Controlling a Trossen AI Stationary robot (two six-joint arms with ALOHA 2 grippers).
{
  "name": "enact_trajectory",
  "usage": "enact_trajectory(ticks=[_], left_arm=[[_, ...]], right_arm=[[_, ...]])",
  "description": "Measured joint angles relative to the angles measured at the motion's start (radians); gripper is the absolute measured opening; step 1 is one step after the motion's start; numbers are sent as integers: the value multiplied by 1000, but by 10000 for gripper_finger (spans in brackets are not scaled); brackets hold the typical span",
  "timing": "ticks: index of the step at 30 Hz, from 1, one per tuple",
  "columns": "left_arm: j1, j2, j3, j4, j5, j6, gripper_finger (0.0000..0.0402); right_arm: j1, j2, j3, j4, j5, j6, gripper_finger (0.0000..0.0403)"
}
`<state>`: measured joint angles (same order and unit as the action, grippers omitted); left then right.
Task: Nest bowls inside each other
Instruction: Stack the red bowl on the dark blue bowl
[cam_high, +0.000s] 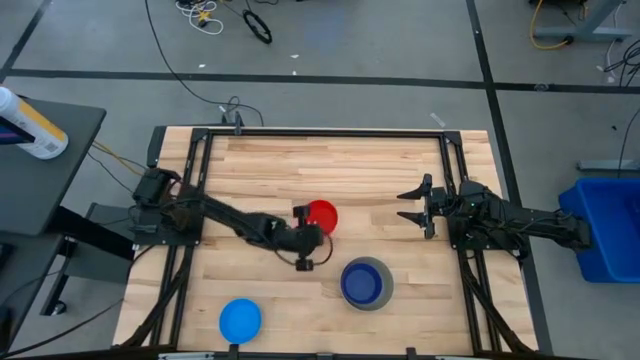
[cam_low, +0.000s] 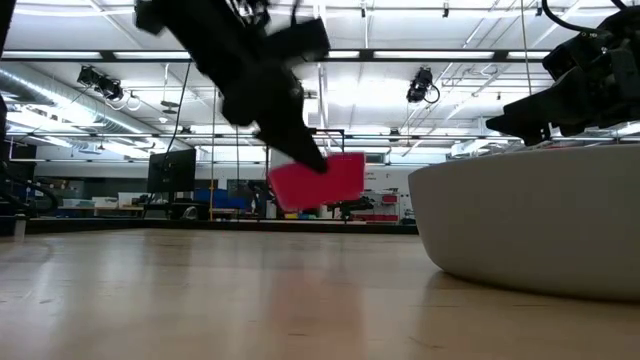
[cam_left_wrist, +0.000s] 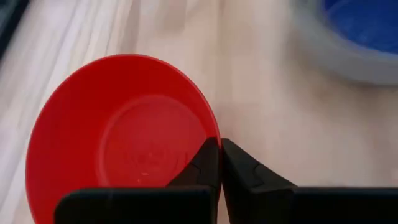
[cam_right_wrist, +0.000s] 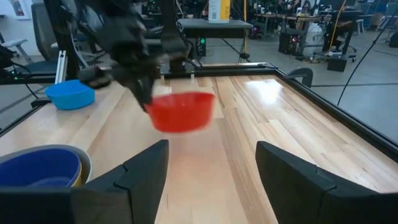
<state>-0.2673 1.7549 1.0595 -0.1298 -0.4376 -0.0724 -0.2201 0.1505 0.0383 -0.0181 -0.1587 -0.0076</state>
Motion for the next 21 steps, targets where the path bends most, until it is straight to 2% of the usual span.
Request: enact_trajectory(ticks=[6, 13, 21], left_arm=[[-106, -23, 73, 31, -51, 63, 5], [-192, -2, 142, 139, 62, 137, 5], [-192, 72, 144, 249, 206, 154, 5]], right_arm=[[0, 0, 0, 1, 0, 0, 265], [0, 0, 0, 5, 0, 0, 275], [0, 2, 0, 12, 0, 0, 282]])
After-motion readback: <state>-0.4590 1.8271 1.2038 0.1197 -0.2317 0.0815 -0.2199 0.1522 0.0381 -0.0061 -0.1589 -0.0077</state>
